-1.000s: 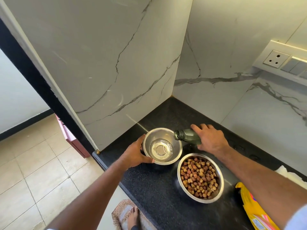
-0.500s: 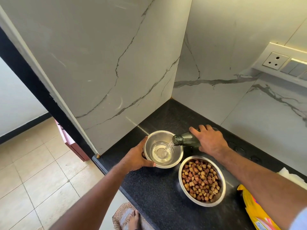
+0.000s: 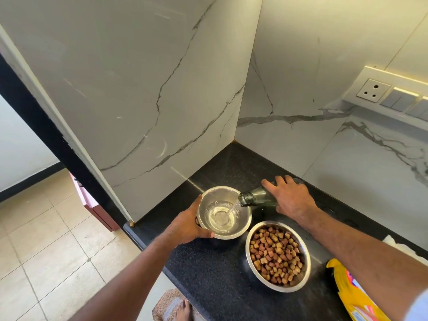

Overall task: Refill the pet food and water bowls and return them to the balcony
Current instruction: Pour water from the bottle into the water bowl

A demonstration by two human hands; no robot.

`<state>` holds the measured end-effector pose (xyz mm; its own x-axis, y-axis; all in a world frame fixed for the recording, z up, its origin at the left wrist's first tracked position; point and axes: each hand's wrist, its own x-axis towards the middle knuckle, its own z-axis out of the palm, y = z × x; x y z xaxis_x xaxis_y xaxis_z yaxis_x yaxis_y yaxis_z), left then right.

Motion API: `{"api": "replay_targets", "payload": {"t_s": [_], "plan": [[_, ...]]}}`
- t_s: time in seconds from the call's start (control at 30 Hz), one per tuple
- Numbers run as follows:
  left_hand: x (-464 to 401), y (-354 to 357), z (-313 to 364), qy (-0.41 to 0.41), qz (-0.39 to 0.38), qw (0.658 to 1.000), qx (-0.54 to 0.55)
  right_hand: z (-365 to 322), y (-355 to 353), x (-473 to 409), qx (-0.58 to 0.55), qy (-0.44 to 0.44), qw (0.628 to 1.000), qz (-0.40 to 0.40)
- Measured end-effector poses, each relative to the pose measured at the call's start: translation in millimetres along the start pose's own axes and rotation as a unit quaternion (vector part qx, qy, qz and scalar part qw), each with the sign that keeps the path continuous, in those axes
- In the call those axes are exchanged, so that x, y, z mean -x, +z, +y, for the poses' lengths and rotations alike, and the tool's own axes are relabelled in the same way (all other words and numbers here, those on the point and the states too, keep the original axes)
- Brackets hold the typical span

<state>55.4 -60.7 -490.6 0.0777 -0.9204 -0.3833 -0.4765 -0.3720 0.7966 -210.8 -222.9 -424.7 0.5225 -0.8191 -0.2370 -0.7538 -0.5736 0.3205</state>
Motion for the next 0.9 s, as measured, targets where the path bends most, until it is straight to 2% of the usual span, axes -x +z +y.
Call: {"api": "replay_targets", "payload": {"t_s": [0.9], "plan": [[0,0,4,-0.036,0.001,0.999,-0.004,16,-8,2,0.015,0.004,1.0,0.008]]}}
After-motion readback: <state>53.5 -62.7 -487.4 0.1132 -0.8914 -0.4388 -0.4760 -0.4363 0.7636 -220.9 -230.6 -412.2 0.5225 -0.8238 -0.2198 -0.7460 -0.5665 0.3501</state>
